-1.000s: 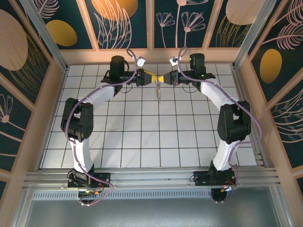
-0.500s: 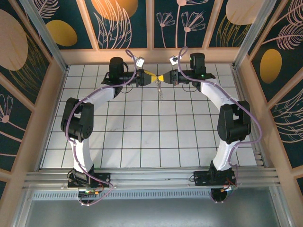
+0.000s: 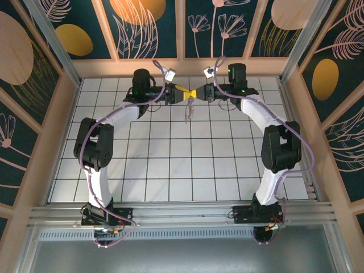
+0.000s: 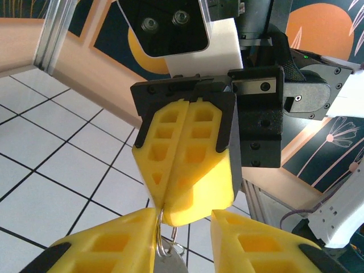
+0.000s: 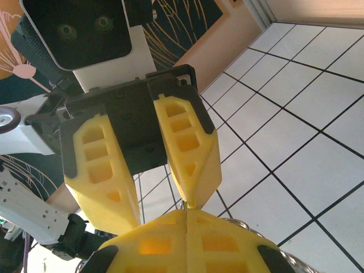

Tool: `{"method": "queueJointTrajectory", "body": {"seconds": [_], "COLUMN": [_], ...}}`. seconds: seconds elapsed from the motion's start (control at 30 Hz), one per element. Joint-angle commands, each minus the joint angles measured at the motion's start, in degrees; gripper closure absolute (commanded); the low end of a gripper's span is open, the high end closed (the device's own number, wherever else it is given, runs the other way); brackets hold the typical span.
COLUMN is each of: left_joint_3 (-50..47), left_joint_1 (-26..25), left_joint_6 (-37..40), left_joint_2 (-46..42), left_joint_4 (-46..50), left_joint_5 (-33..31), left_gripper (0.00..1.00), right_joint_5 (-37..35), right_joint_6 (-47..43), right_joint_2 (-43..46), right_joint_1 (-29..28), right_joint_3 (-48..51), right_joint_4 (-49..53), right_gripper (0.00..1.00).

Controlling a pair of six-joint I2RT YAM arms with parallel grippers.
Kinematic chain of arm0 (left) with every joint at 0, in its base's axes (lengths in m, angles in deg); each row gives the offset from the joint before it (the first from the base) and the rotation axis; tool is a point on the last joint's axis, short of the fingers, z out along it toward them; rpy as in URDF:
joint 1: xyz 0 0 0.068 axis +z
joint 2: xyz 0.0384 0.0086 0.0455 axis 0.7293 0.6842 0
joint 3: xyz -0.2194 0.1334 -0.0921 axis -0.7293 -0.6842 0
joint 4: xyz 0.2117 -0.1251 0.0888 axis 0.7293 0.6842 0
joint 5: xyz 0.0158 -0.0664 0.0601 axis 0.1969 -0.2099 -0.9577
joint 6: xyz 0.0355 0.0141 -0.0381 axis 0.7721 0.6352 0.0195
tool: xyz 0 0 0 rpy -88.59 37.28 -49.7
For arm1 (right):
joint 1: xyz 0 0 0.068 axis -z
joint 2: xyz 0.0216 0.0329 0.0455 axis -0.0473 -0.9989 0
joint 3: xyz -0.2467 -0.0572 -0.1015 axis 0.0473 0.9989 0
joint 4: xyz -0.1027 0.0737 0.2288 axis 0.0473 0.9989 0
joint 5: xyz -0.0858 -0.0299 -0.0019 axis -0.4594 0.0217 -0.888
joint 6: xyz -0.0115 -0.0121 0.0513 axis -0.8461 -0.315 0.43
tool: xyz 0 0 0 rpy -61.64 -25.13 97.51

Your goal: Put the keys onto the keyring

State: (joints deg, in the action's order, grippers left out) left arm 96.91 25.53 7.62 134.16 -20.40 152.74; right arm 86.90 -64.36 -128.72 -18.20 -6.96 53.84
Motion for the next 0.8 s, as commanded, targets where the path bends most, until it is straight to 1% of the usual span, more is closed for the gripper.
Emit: {"method": "queueJointTrajectory", "body": {"seconds": [0.0,0.3,0.43,0.57,0.6,0.67,0.7,0.77], "left_joint_3": [-0.62,-0.63,-0.8,-1.3,-1.75,-2.82,-3.44,-4.71], "left_joint_1": [-0.34,-0.9,-1.2,-1.55,-1.55,-1.6,-1.55,-1.55], "left_joint_6": [-0.17,0.08,0.4,0.35,-0.01,-1.94,-2.95,-5.21], "left_joint_2": [-0.11,-0.19,-0.29,-0.91,-1.23,-1.8,-2.18,-2.92], "left_joint_4": [-2.41,-2.59,-2.6,-3.12,-3.67,-6.25,-7.73,-11.09], "left_joint_5": [1.92,2.55,2.71,1.7,0.99,-0.65,-1.7,-3.16], "left_gripper": [0.73,0.89,0.99,1.0,1.0,1.0,1.0,1.0], "right_joint_5": [1.28,1.11,1.42,1.06,0.03,-1.98,-2.63,-4.2], "right_joint_6": [0.53,0.88,1.12,1.58,2.04,3.48,5.03,8.9], "right_joint_2": [2.28,2.21,2.13,2.77,3.37,5.17,6.41,9.5], "right_joint_1": [-0.38,-0.42,-0.5,-0.42,-0.33,0.22,0.88,2.31], "right_joint_3": [-0.3,-0.21,-0.09,0.22,0.55,2.2,3.49,7.35], "right_joint_4": [-2.59,-3.03,-3.33,-3.67,-3.92,-5.88,-7.76,-12.92], "right_gripper": [1.0,1.0,1.0,1.0,0.96,0.78,0.71,0.64]}}
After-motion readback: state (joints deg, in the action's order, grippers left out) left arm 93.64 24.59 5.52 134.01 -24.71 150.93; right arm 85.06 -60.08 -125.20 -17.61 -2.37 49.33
